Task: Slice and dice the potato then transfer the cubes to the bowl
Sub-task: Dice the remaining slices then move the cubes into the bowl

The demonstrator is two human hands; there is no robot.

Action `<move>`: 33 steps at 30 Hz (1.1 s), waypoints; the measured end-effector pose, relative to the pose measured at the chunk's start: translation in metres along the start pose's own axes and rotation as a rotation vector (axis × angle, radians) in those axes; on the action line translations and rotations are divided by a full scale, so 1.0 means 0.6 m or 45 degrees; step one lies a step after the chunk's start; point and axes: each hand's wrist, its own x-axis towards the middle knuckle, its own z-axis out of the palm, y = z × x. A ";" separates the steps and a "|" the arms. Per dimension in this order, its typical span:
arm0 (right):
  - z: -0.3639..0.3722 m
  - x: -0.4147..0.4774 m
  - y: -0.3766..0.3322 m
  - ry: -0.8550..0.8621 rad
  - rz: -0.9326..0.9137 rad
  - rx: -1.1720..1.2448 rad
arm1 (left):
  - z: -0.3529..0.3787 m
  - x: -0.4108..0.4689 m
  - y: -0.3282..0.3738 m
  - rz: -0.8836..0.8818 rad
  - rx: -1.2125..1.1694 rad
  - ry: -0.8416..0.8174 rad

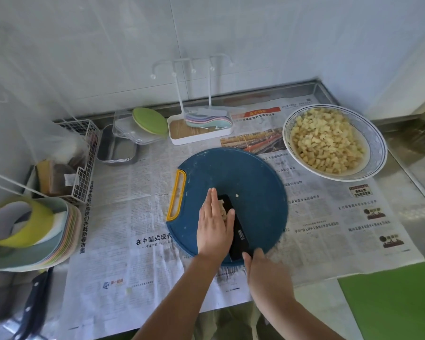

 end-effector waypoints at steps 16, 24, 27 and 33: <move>-0.001 0.007 0.017 -0.102 -0.210 0.430 | 0.011 0.002 -0.007 -0.055 -0.229 0.266; -0.018 0.018 0.059 0.048 -0.139 0.701 | 0.019 0.042 0.055 0.097 -0.319 0.187; -0.026 0.028 0.080 0.136 -0.076 0.698 | 0.035 0.062 0.081 0.164 -0.357 0.104; -0.036 0.061 0.125 0.182 0.030 0.444 | 0.052 0.081 0.071 0.159 -0.377 0.095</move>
